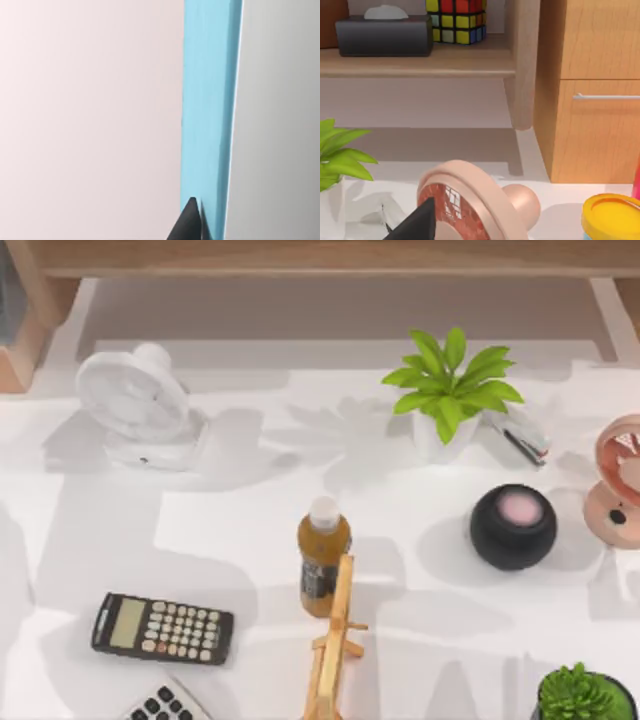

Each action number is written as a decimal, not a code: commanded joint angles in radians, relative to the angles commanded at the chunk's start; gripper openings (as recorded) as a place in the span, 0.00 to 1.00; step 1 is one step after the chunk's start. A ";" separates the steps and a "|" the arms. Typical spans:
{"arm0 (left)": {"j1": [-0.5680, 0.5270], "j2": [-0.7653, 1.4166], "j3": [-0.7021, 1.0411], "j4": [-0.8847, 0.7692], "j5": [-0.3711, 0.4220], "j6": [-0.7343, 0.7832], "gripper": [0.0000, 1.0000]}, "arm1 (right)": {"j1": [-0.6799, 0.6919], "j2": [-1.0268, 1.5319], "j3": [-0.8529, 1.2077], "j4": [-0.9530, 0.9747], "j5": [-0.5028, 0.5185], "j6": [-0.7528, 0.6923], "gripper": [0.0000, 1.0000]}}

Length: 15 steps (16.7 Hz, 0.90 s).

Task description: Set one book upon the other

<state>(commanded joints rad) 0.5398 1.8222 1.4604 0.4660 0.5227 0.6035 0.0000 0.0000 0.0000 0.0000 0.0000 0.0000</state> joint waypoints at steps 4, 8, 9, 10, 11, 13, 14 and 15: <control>0.105 -0.093 -0.097 -0.029 0.051 0.390 0.00 | 0.000 0.000 0.000 0.000 0.000 0.000 1.00; 0.192 -0.137 -0.234 -0.053 0.095 0.768 0.00 | 0.000 0.000 0.000 0.000 0.000 0.000 1.00; 0.209 -0.139 -0.274 -0.058 0.104 0.854 0.00 | 0.000 0.000 0.000 0.000 0.000 0.000 1.00; 0.223 -0.138 -0.315 -0.064 0.112 0.935 0.00 | 0.000 0.000 0.000 0.000 0.000 0.000 1.00; 0.234 -0.133 -0.357 -0.070 0.119 1.008 0.00 | 0.000 0.000 0.000 0.000 0.000 0.000 1.00; 0.247 -0.117 -0.440 -0.082 0.128 1.138 0.00 | 0.000 0.000 0.000 0.000 0.000 0.000 1.00; 0.248 -0.106 -0.480 -0.087 0.132 1.194 0.00 | 0.000 0.000 0.000 0.000 0.000 0.000 1.00; 0.247 -0.095 -0.518 -0.092 0.135 1.243 0.00 | 0.000 0.000 0.000 0.000 0.000 0.000 1.00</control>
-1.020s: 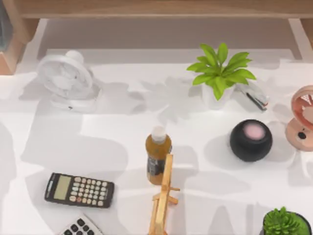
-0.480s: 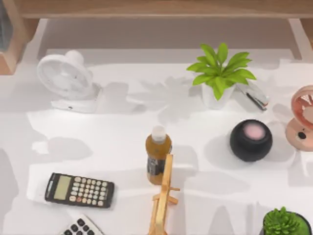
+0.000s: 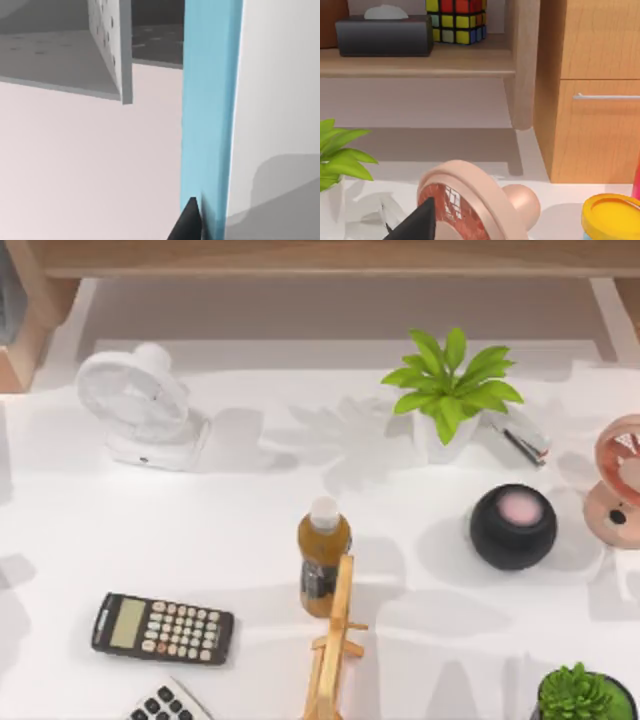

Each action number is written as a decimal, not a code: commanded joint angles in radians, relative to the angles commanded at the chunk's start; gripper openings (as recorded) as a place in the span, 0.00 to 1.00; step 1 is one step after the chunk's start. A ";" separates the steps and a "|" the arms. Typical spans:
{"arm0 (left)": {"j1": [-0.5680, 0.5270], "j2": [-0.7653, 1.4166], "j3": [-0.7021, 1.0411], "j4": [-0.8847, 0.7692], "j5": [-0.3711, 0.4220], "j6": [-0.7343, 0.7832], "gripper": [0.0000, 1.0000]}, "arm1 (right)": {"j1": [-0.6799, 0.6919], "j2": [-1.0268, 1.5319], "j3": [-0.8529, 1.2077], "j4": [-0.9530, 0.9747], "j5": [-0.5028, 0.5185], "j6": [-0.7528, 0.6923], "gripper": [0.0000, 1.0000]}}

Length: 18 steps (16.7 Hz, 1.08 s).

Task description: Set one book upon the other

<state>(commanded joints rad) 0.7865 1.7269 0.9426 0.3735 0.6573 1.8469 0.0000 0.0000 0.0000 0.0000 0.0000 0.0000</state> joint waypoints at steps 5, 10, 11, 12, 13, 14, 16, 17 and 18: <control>-0.032 0.055 -0.139 -0.017 0.005 0.157 0.00 | 0.000 0.000 0.000 0.000 0.000 0.000 1.00; -0.048 0.079 -0.175 -0.022 0.006 0.192 0.00 | 0.000 0.000 0.000 0.000 0.000 0.000 1.00; -0.048 0.079 -0.175 -0.022 0.006 0.192 0.00 | 0.000 0.000 0.000 0.000 0.000 0.000 1.00; -0.048 0.079 -0.175 -0.022 0.006 0.192 0.00 | 0.000 0.000 0.000 0.000 0.000 0.000 1.00; -0.043 0.075 -0.174 -0.022 0.006 0.192 0.00 | 0.000 0.000 0.000 0.000 0.000 0.000 1.00; -0.045 0.078 -0.173 -0.021 0.005 0.191 0.00 | 0.000 0.000 0.000 0.000 0.000 0.000 1.00; -0.055 0.091 -0.167 -0.013 0.000 0.186 0.00 | 0.000 0.000 0.000 0.000 0.000 0.000 1.00; -0.058 0.095 -0.165 -0.011 -0.002 0.184 0.00 | 0.000 0.000 0.000 0.000 0.000 0.000 1.00; -0.058 0.095 -0.165 -0.011 -0.002 0.184 0.00 | 0.000 0.000 0.000 0.000 0.000 0.000 1.00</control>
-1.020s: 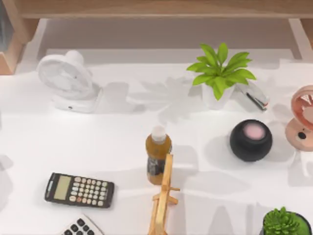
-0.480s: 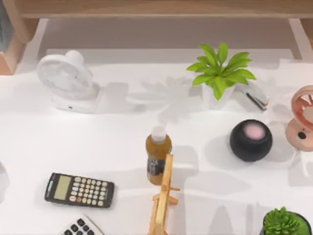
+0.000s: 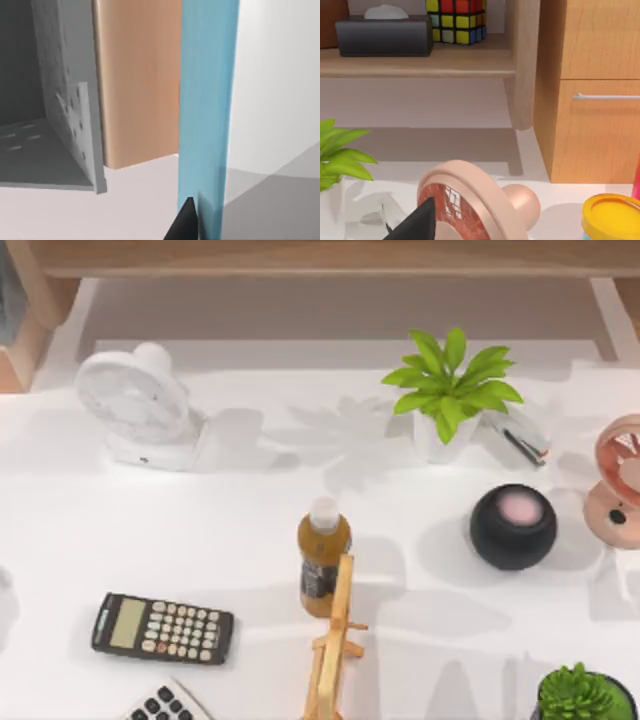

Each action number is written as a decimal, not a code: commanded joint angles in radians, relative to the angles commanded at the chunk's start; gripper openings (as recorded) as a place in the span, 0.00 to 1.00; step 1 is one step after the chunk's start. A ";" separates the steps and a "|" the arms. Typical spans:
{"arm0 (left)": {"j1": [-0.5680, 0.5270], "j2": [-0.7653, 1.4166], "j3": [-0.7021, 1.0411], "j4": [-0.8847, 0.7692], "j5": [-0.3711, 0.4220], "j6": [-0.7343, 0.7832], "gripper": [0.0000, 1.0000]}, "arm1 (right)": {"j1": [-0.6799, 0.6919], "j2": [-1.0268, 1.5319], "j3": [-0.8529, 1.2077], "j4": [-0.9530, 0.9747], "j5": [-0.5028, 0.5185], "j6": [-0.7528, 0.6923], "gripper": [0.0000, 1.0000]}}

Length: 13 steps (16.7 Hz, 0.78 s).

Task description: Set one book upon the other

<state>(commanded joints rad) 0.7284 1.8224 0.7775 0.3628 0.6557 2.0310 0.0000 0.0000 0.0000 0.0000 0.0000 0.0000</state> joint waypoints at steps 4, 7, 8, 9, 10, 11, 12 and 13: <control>0.000 0.000 0.000 0.000 0.000 0.000 0.15 | 0.000 0.000 0.000 0.000 0.000 0.000 1.00; 0.000 0.000 0.000 0.000 0.000 0.000 0.38 | 0.000 0.000 0.000 0.000 0.000 0.000 1.00; 0.000 0.000 0.000 0.000 0.000 0.000 0.45 | 0.000 0.000 0.000 0.000 0.000 0.000 1.00; 0.000 0.000 0.000 0.000 0.000 0.000 0.53 | 0.000 0.000 0.000 0.000 0.000 0.000 1.00; 0.000 0.000 0.000 0.000 0.000 0.000 0.60 | 0.000 0.000 0.000 0.000 0.000 0.000 1.00; 0.000 0.000 0.000 0.000 0.000 0.000 0.68 | 0.000 0.000 0.000 0.000 0.000 0.000 1.00; 0.000 0.000 0.000 0.000 0.000 0.000 0.75 | 0.000 0.000 0.000 0.000 0.000 0.000 1.00; 0.000 0.000 0.000 0.000 0.000 0.000 0.83 | 0.000 0.000 0.000 0.000 0.000 0.000 1.00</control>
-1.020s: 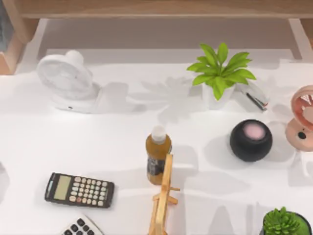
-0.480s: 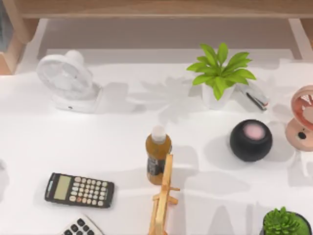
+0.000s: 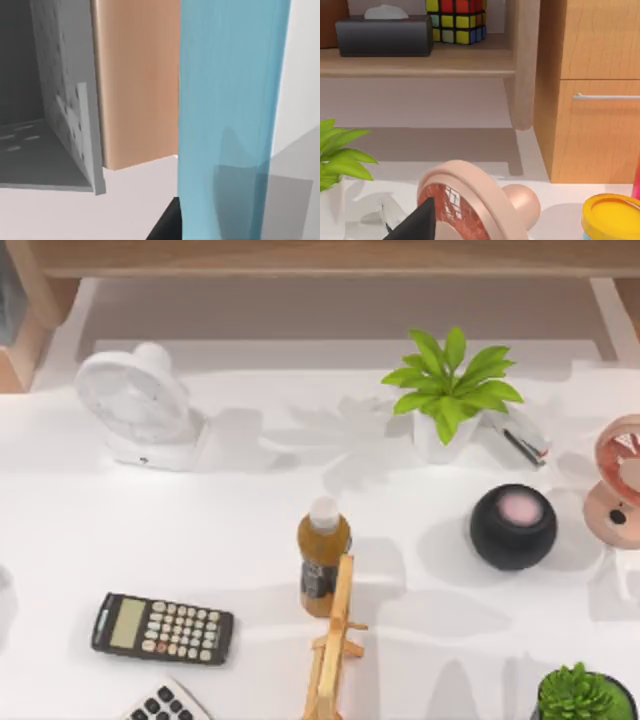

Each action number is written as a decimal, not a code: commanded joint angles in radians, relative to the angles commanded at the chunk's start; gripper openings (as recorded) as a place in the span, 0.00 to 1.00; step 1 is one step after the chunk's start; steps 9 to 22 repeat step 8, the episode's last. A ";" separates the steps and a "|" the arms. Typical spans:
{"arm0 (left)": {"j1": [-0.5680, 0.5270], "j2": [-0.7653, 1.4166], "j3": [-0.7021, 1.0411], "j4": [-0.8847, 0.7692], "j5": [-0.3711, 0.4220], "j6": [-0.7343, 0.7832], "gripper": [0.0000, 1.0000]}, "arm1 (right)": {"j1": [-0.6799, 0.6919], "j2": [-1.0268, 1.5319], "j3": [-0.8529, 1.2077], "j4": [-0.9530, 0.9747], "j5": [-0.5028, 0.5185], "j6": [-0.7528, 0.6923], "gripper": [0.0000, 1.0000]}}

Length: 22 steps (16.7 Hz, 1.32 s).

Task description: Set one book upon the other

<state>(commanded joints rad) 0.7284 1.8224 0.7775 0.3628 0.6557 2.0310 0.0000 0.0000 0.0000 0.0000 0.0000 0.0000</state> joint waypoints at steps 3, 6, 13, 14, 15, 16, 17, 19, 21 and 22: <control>0.000 0.000 0.000 0.000 0.000 0.000 1.00 | 0.000 0.000 0.000 0.000 0.000 0.000 1.00; 0.000 0.000 0.000 0.000 0.000 0.000 1.00 | 0.000 0.000 0.000 0.000 0.000 0.000 1.00; 0.000 0.000 0.000 0.000 0.000 0.000 1.00 | 0.000 0.000 0.000 0.000 0.000 0.000 1.00; 0.000 0.000 0.000 0.000 0.000 0.000 1.00 | 0.000 0.000 0.000 0.000 0.000 0.000 1.00; 0.000 0.000 0.000 0.000 0.000 0.000 1.00 | 0.000 0.000 0.000 0.000 0.000 0.000 1.00; 0.000 0.000 0.000 0.000 0.000 0.000 1.00 | 0.000 0.000 0.000 0.000 0.000 0.000 1.00; 0.000 0.000 0.000 0.000 0.000 0.000 1.00 | 0.000 0.000 0.000 0.000 0.000 0.000 1.00; 0.000 0.000 0.000 0.000 0.000 0.000 1.00 | 0.000 0.000 0.000 0.000 0.000 0.000 1.00; 0.000 0.000 0.000 0.000 0.000 0.000 1.00 | 0.000 0.000 0.000 0.000 0.000 0.000 1.00; 0.000 0.000 0.000 0.000 0.000 0.000 1.00 | 0.000 0.000 0.000 0.000 0.000 0.000 1.00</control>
